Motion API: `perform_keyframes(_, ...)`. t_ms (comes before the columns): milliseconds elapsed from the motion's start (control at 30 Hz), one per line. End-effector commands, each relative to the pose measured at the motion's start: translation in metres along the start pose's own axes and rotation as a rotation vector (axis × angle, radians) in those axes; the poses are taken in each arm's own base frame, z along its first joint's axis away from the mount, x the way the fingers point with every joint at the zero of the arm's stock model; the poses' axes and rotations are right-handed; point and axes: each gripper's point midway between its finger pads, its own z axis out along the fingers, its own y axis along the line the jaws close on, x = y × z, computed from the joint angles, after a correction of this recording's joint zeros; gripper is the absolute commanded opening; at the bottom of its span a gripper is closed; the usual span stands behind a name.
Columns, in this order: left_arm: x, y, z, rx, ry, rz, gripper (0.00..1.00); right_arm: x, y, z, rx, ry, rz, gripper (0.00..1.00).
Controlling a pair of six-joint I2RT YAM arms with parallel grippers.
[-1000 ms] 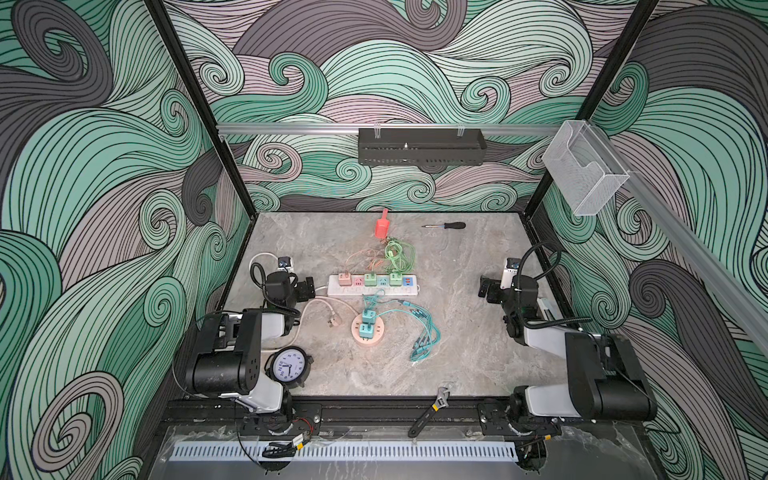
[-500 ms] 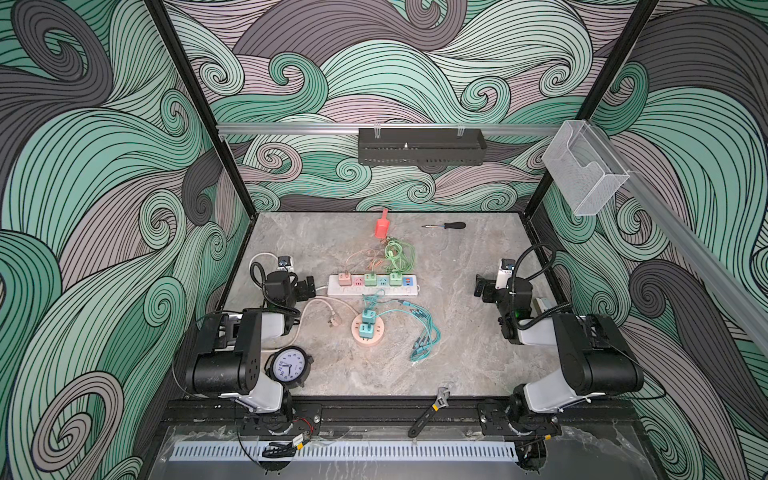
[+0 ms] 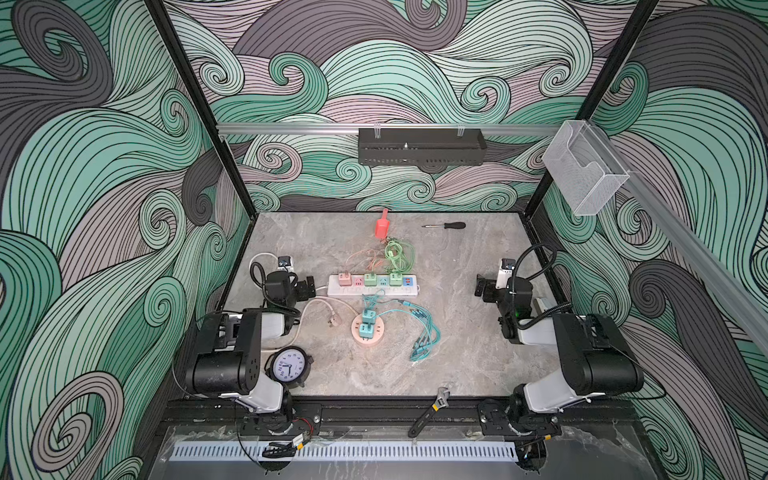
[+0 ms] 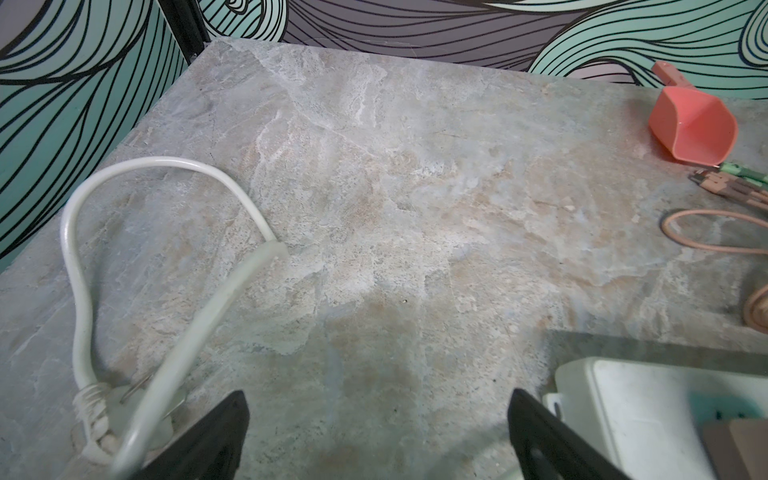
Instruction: Insert the plug
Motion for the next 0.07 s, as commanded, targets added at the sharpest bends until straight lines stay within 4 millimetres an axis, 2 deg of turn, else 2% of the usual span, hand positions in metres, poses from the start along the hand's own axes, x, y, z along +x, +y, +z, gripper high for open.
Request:
perform_keyframes(0, -0.0167, 0.0032, 0.0012, -0.015, -0.046, 0.004, 0.99, -0.0131, 0.0018, 0.0015, 0.011, -0.032, -0.02, 0.99)
perform_keyframes(33, -0.0168, 0.0035, 0.0012, -0.015, -0.046, 0.004, 0.99, -0.0136, 0.002, 0.0, 0.01, -0.036, -0.023, 0.99)
